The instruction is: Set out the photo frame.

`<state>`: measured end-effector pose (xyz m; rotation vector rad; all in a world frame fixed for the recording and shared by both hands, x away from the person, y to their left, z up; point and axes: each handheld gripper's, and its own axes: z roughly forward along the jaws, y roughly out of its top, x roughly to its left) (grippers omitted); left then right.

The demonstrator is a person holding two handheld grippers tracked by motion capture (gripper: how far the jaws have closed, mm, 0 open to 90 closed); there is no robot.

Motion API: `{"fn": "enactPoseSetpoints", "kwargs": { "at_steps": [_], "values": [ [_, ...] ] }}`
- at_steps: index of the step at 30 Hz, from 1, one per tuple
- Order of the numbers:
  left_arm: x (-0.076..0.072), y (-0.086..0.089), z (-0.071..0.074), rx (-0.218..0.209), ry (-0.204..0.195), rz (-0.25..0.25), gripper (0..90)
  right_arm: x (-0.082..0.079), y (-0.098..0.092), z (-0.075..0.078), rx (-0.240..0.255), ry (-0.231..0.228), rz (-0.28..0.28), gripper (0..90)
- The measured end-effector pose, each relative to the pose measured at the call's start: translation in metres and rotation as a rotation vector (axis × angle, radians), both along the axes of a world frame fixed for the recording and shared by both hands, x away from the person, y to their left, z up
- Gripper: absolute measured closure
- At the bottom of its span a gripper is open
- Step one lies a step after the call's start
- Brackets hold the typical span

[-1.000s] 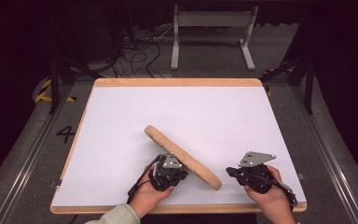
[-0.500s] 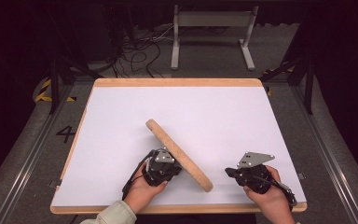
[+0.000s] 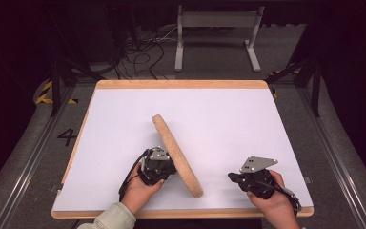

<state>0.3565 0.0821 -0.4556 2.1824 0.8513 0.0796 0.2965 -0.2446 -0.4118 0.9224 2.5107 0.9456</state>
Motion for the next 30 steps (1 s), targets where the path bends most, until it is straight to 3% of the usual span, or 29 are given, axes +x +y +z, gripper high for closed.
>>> {"fn": "enactPoseSetpoints", "kwargs": {
  "at_steps": [2, 7, 10, 15, 20, 26, 30],
  "values": [
    [0.001, 0.002, 0.000, -0.006, 0.013, 0.012, 90.0, 0.000, 0.001, 0.000, 0.000, 0.001, 0.004, 90.0],
    [0.006, 0.011, 0.000, 0.012, -0.019, 0.067, 90.0, 0.001, 0.007, -0.001, 0.000, 0.001, 0.018, 90.0],
    [0.006, 0.016, 0.000, -0.001, -0.018, 0.074, 90.0, 0.003, 0.013, -0.002, -0.001, 0.000, 0.030, 90.0],
    [0.000, 0.021, 0.004, -0.038, -0.012, 0.036, 87.8, 0.004, 0.028, -0.005, -0.005, -0.008, 0.070, 90.0],
    [-0.008, 0.026, 0.006, -0.041, -0.026, 0.018, 86.4, 0.005, 0.042, -0.009, -0.003, -0.003, 0.105, 90.0],
    [-0.019, 0.045, 0.008, -0.039, -0.024, 0.040, 85.4, 0.009, 0.071, -0.016, -0.029, 0.016, 0.205, 90.0],
    [-0.027, 0.063, 0.012, -0.078, -0.007, 0.067, 84.8, 0.006, 0.090, -0.022, -0.051, 0.030, 0.286, 90.0]
  ]
}}
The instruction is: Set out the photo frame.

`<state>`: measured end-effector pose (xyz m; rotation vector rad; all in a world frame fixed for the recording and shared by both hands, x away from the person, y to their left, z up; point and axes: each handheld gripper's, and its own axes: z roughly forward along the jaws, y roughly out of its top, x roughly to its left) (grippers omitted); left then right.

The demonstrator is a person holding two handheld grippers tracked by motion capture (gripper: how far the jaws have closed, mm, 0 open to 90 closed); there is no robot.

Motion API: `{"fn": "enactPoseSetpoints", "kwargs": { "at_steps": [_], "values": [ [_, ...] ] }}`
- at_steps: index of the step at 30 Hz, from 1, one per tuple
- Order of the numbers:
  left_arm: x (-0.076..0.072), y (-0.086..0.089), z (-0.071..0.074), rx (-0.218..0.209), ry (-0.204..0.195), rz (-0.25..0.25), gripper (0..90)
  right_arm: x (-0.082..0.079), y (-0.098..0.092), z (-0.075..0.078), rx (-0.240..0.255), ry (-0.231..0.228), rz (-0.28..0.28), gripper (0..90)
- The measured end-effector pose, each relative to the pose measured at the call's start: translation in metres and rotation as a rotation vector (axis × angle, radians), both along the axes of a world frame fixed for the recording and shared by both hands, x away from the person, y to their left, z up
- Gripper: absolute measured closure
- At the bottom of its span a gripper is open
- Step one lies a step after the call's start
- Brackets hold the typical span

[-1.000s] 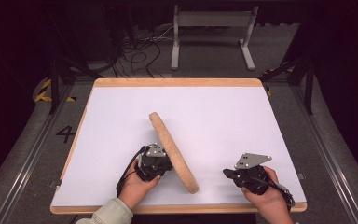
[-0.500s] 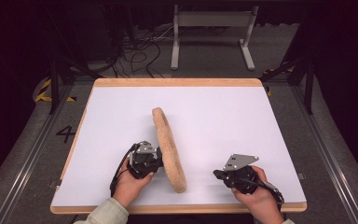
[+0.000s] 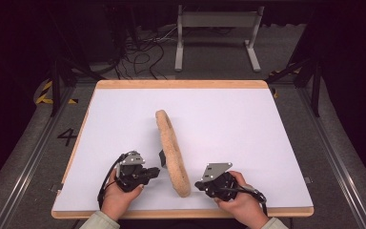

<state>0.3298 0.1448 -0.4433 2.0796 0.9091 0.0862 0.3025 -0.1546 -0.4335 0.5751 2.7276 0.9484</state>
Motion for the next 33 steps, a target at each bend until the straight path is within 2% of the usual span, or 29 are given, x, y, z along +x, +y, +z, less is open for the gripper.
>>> {"fn": "enactPoseSetpoints", "kwargs": {
  "at_steps": [3, 5, 10, 11, 13, 15, 16, 19, 21, 28, 33],
  "values": [
    [-0.005, 0.008, 0.002, -0.008, 0.000, 0.022, 84.8, -0.005, 0.011, -0.002, -0.008, 0.013, 0.037, 90.0],
    [-0.009, 0.013, 0.003, -0.005, -0.008, 0.033, 84.6, -0.006, 0.016, -0.003, -0.027, 0.002, 0.050, 90.0],
    [-0.016, 0.021, 0.004, 0.011, -0.022, 0.054, 82.3, -0.006, 0.026, -0.004, -0.010, 0.019, 0.073, 90.0],
    [-0.018, 0.026, 0.004, 0.009, -0.027, 0.067, 81.6, -0.007, 0.034, -0.006, -0.009, 0.019, 0.096, 90.0],
    [-0.019, 0.029, 0.003, 0.002, -0.015, 0.078, 81.2, -0.007, 0.038, -0.007, -0.012, 0.016, 0.105, 90.0],
    [-0.020, 0.037, 0.002, 0.003, -0.022, 0.099, 80.2, -0.007, 0.045, -0.008, -0.013, 0.015, 0.119, 90.0],
    [-0.021, 0.041, 0.001, -0.007, -0.010, 0.114, 79.2, -0.006, 0.051, -0.009, -0.007, 0.017, 0.135, 90.0],
    [-0.024, 0.051, 0.001, -0.020, -0.006, 0.146, 78.3, -0.004, 0.056, -0.009, -0.003, 0.021, 0.145, 90.0],
    [-0.027, 0.058, 0.001, -0.022, -0.012, 0.168, 76.6, -0.003, 0.066, -0.010, 0.003, 0.019, 0.158, 90.0],
    [-0.034, 0.071, 0.001, -0.025, -0.019, 0.207, 75.3, 0.000, 0.092, -0.016, -0.015, 0.010, 0.187, 90.0],
    [-0.038, 0.078, 0.000, -0.031, -0.018, 0.232, 75.1, 0.007, 0.111, -0.019, 0.002, 0.000, 0.191, 90.0]
  ]
}}
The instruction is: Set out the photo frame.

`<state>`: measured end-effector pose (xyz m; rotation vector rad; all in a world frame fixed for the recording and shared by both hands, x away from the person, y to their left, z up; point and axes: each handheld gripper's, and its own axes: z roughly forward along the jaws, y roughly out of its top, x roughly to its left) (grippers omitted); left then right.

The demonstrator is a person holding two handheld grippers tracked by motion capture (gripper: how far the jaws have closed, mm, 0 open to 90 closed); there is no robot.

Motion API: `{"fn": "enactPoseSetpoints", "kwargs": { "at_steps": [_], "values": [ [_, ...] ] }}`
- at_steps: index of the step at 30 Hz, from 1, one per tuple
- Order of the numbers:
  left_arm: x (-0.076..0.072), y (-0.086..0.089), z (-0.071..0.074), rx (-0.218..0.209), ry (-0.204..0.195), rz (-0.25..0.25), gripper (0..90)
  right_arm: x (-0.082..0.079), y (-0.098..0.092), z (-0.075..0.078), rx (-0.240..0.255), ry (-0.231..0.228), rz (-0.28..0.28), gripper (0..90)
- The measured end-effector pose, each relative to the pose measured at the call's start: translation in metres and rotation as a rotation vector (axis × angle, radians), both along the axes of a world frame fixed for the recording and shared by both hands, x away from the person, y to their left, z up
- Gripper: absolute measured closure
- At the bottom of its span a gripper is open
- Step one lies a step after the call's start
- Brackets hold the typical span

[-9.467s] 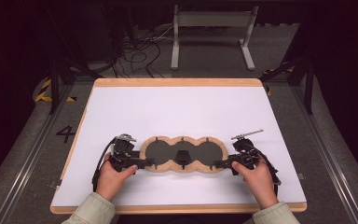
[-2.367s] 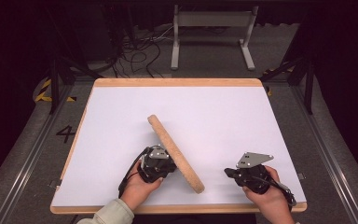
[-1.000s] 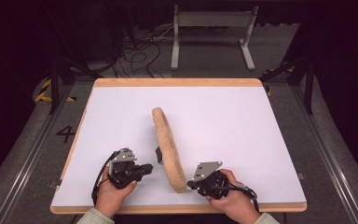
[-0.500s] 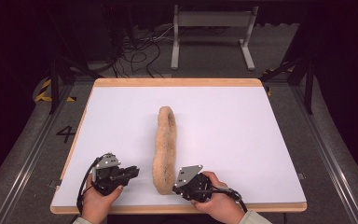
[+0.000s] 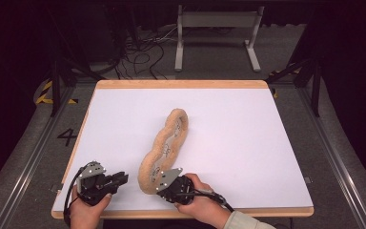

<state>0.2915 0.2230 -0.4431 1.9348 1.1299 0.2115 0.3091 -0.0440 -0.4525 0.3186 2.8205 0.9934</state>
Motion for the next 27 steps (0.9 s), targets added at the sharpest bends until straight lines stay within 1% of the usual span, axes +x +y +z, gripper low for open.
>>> {"fn": "enactPoseSetpoints", "kwargs": {
  "at_steps": [6, 9, 11, 14, 16, 19, 20, 21, 22, 24, 27],
  "values": [
    [-0.002, 0.003, 0.000, 0.001, -0.005, 0.005, 74.1, 0.011, 0.015, -0.002, 0.028, 0.006, -0.013, 90.0],
    [-0.002, 0.004, 0.001, 0.015, -0.005, 0.000, 74.9, 0.012, 0.017, -0.003, 0.036, 0.001, -0.019, 90.0],
    [-0.003, 0.006, 0.004, 0.000, -0.001, -0.017, 74.8, 0.011, 0.016, -0.002, 0.030, -0.008, -0.019, 90.0],
    [-0.008, 0.007, 0.010, -0.003, -0.014, -0.031, 72.4, 0.012, 0.008, 0.003, 0.040, -0.006, -0.029, 89.5],
    [-0.010, 0.008, 0.016, 0.009, -0.033, -0.021, 67.9, 0.015, -0.001, 0.008, 0.054, -0.007, -0.048, 89.2],
    [-0.014, 0.009, 0.027, -0.031, -0.063, -0.016, 63.6, 0.019, -0.014, 0.015, 0.076, -0.015, -0.082, 88.8],
    [-0.015, 0.008, 0.031, -0.052, -0.073, -0.017, 61.8, 0.021, -0.019, 0.017, 0.083, -0.021, -0.093, 88.7],
    [-0.015, 0.008, 0.031, -0.052, -0.073, -0.017, 59.5, 0.021, -0.019, 0.017, 0.083, -0.021, -0.093, 88.7],
    [-0.016, 0.007, 0.034, -0.068, -0.085, -0.025, 59.5, 0.023, -0.023, 0.019, 0.087, -0.022, -0.111, 88.6],
    [-0.018, 0.002, 0.038, -0.097, -0.100, -0.033, 53.6, 0.026, -0.031, 0.022, 0.097, -0.026, -0.137, 88.2],
    [-0.020, -0.005, 0.042, -0.104, -0.110, -0.038, 48.6, 0.030, -0.039, 0.025, 0.110, -0.029, -0.166, 87.8]
  ]
}}
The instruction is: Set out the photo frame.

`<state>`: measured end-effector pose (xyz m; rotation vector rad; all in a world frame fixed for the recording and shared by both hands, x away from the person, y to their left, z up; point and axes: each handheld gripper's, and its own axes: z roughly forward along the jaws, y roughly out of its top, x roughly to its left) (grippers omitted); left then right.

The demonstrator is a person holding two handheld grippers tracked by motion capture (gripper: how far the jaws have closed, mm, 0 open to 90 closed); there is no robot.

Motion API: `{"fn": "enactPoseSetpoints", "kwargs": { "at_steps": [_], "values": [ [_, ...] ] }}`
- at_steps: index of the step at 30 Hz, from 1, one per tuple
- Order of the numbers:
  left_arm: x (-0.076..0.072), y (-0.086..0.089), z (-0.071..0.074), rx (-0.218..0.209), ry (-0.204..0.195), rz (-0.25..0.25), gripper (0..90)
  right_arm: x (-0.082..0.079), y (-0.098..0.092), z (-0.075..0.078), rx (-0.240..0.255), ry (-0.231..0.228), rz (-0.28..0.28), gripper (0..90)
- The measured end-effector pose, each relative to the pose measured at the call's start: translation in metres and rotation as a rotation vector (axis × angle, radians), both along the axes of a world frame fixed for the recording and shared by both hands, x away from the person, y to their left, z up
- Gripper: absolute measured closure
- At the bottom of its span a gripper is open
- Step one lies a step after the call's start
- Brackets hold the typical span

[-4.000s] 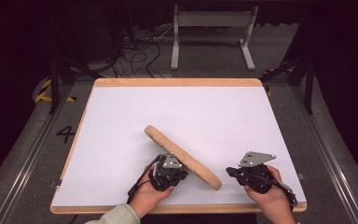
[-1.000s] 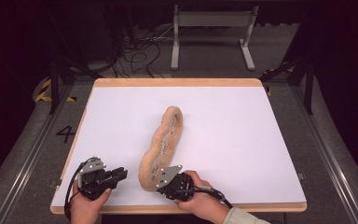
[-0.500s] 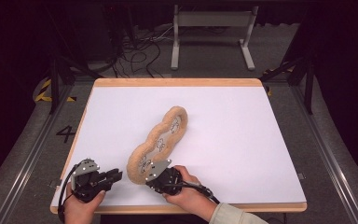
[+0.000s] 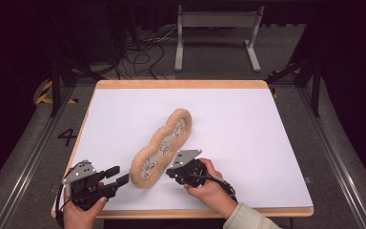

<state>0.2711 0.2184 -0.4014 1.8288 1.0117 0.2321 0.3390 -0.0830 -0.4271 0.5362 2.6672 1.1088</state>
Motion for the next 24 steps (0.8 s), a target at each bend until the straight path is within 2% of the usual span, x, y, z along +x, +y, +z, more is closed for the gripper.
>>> {"fn": "enactPoseSetpoints", "kwargs": {
  "at_steps": [4, 7, 9, 11, 14, 16, 17, 19, 20, 22, 23, 24],
  "values": [
    [-0.002, -0.011, 0.004, -0.006, -0.021, -0.007, 40.9, 0.005, -0.010, 0.004, 0.009, -0.009, -0.034, 86.6],
    [0.000, -0.026, 0.000, 0.053, -0.011, -0.027, 31.7, 0.010, -0.023, 0.011, 0.032, -0.017, -0.076, 85.4],
    [0.003, -0.029, -0.003, 0.064, -0.012, -0.029, 29.6, 0.013, -0.033, 0.016, 0.048, -0.023, -0.105, 85.0],
    [0.007, -0.034, -0.009, 0.070, 0.020, -0.027, 29.2, 0.015, -0.037, 0.017, 0.058, -0.022, -0.120, 84.8],
    [0.013, -0.037, -0.016, 0.071, 0.044, -0.015, 29.2, 0.019, -0.047, 0.020, 0.065, -0.023, -0.150, 83.8],
    [0.018, -0.040, -0.022, 0.099, 0.057, -0.007, 29.0, 0.021, -0.052, 0.022, 0.074, -0.028, -0.164, 82.8],
    [0.021, -0.042, -0.027, 0.126, 0.061, 0.000, 29.0, 0.021, -0.054, 0.023, 0.077, -0.029, -0.169, 82.1],
    [0.024, -0.043, -0.033, 0.138, 0.084, -0.006, 34.5, 0.022, -0.059, 0.025, 0.086, -0.031, -0.186, 80.7],
    [0.025, -0.042, -0.035, 0.117, 0.095, -0.020, 39.0, 0.023, -0.062, 0.026, 0.089, -0.032, -0.196, 80.3],
    [0.026, -0.040, -0.034, 0.083, 0.117, -0.058, 52.3, 0.024, -0.065, 0.027, 0.092, -0.032, -0.209, 79.7],
    [0.025, -0.041, -0.032, 0.077, 0.118, -0.068, 62.0, 0.024, -0.067, 0.027, 0.092, -0.032, -0.213, 79.5],
    [0.025, -0.041, -0.032, 0.085, 0.113, -0.068, 65.3, 0.024, -0.068, 0.027, 0.093, -0.034, -0.218, 79.2]
  ]
}}
